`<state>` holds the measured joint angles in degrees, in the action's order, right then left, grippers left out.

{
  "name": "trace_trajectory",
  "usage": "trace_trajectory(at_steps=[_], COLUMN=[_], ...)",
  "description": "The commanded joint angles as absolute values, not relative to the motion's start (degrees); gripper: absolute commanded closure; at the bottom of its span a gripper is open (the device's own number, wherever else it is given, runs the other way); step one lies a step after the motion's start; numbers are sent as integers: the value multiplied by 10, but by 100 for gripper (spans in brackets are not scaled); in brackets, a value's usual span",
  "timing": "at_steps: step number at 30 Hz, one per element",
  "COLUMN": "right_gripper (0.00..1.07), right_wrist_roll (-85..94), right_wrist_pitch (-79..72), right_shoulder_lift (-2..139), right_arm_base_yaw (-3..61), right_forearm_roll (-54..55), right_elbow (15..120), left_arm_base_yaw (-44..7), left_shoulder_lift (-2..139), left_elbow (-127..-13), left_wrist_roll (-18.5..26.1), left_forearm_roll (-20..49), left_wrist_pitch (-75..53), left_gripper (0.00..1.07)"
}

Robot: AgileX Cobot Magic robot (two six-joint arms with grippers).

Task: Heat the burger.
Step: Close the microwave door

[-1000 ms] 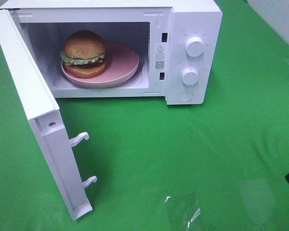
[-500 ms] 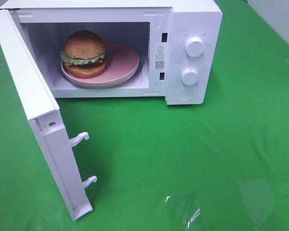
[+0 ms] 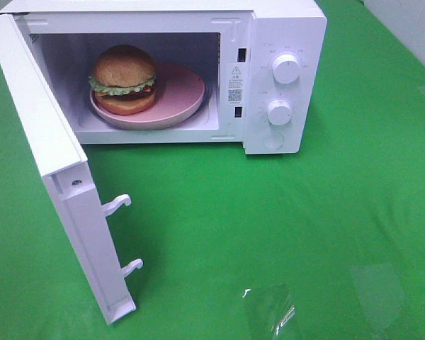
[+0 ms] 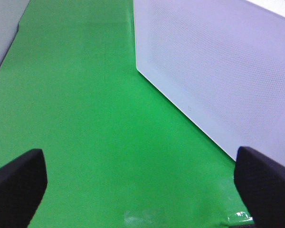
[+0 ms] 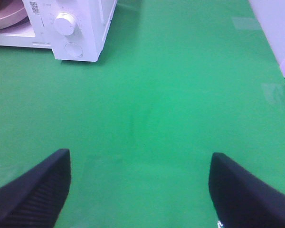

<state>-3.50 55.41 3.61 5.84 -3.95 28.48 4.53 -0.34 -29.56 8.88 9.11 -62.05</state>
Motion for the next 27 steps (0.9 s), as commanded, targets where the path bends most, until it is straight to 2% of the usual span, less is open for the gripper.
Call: trace_trajectory(at_steps=[1,27], right_gripper=[31,31], right_wrist_roll=[-43,-44], right_wrist_pitch=[551,551], right_shoulder_lift=[1,-18], right_arm_base_yaw=[53,53], right_forearm_roll=[-38,-40], right_elbow=[282,282], left_arm_base_yaw=[42,42], left_shoulder_lift=[-13,-7], left_elbow=[-296,-296], left_wrist_roll=[88,88], left_forearm_roll=[95,93], left_wrist_pitch=[-612,-612], left_gripper=[7,7])
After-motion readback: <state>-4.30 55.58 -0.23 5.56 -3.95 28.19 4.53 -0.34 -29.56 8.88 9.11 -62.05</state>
